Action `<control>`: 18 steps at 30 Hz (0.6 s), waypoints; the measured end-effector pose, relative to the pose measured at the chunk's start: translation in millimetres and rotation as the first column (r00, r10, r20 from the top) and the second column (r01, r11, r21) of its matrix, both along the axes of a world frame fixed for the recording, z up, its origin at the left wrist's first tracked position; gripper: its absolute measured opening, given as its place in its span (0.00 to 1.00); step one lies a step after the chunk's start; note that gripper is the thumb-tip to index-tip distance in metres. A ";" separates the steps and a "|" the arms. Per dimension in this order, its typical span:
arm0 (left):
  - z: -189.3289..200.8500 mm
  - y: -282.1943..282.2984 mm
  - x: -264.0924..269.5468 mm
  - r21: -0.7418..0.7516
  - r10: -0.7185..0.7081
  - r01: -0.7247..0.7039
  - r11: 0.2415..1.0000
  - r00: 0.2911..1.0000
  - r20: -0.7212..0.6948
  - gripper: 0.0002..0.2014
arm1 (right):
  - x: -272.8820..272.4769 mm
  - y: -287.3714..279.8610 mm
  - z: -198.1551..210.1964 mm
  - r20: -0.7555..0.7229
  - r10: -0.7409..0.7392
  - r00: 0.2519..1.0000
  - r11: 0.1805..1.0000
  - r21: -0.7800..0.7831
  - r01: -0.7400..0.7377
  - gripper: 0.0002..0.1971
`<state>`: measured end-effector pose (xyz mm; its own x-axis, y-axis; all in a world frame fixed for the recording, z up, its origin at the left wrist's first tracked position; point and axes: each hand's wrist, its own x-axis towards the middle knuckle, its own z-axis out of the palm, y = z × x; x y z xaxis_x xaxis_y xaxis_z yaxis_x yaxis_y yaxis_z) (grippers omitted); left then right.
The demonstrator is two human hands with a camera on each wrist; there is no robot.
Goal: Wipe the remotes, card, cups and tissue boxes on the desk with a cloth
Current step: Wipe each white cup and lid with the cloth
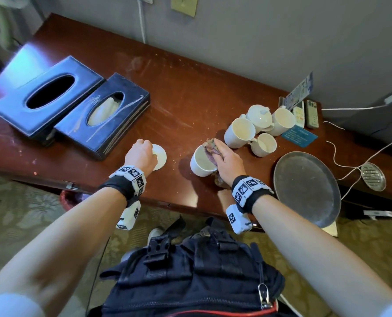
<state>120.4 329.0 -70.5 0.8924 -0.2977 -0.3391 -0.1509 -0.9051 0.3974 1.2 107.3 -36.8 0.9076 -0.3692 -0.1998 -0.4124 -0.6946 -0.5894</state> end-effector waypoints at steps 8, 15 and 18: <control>11.6 -8.3 -1.9 0.042 -0.053 0.051 0.998 0.997 0.060 0.17 | -2.1 -3.3 3.5 0.047 -0.047 0.998 0.998 0.036 0.046 0.23; 36.1 -32.4 -5.4 -0.113 -0.009 0.020 0.993 0.995 0.096 0.17 | -13.1 -12.4 7.2 0.113 -0.162 0.980 0.983 0.110 0.150 0.21; 48.3 -43.4 -2.4 -0.197 0.029 -0.009 0.980 0.995 0.099 0.16 | -19.0 -16.0 10.7 0.143 -0.190 0.971 0.979 0.101 0.177 0.21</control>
